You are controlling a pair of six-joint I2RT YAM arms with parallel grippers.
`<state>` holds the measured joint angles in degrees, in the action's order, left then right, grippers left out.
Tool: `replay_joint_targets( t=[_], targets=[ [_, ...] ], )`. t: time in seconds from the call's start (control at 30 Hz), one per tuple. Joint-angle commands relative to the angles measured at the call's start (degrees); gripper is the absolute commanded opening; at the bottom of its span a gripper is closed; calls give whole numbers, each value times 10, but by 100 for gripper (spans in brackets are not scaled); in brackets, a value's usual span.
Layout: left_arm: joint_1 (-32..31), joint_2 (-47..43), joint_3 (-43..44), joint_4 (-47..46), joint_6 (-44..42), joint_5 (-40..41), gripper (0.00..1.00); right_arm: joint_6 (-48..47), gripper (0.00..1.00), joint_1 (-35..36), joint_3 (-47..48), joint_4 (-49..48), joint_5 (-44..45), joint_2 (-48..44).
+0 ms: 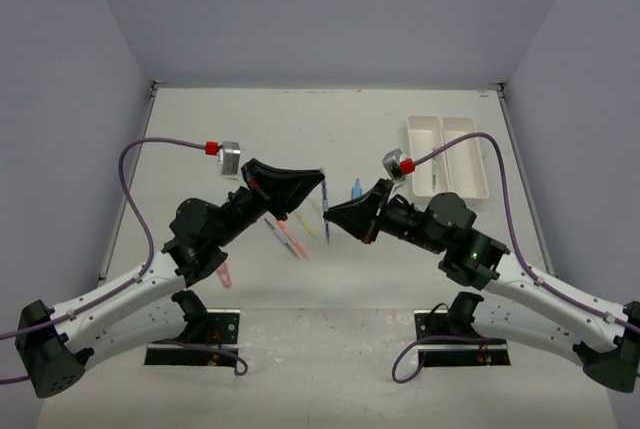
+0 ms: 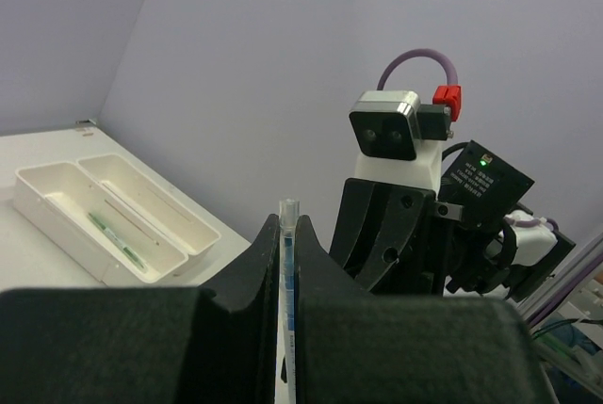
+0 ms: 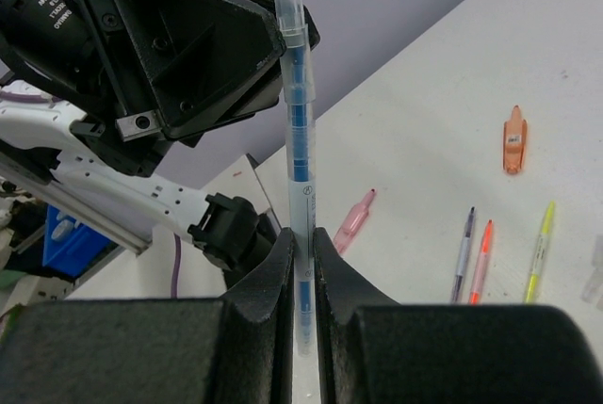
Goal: Sort the stationery into containers
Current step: Close the pen cap on the pen.
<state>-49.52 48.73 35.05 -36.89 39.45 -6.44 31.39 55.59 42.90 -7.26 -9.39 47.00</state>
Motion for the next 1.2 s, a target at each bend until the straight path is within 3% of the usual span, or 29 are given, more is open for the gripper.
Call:
replay_joint_targets(
  t=[0.0,0.43,0.77,0.87,1.13,1.17],
  targets=[
    [-5,2,34,93,-49,-57,0,-36,0,-3,54,-36,36,-3],
    [-4,21,59,132,-70,-82,0,-55,0,-4,55,-7,46,-25],
    [-4,45,103,145,-66,-81,12,-63,0,-3,65,3,25,13],
    [-5,43,97,147,-68,-82,23,-67,0,-4,65,10,41,9],
    [-4,29,83,148,-72,-72,28,-70,0,-4,66,15,43,11],
    [-4,28,83,148,-72,-72,25,-70,0,-4,66,14,42,11]
  ],
)
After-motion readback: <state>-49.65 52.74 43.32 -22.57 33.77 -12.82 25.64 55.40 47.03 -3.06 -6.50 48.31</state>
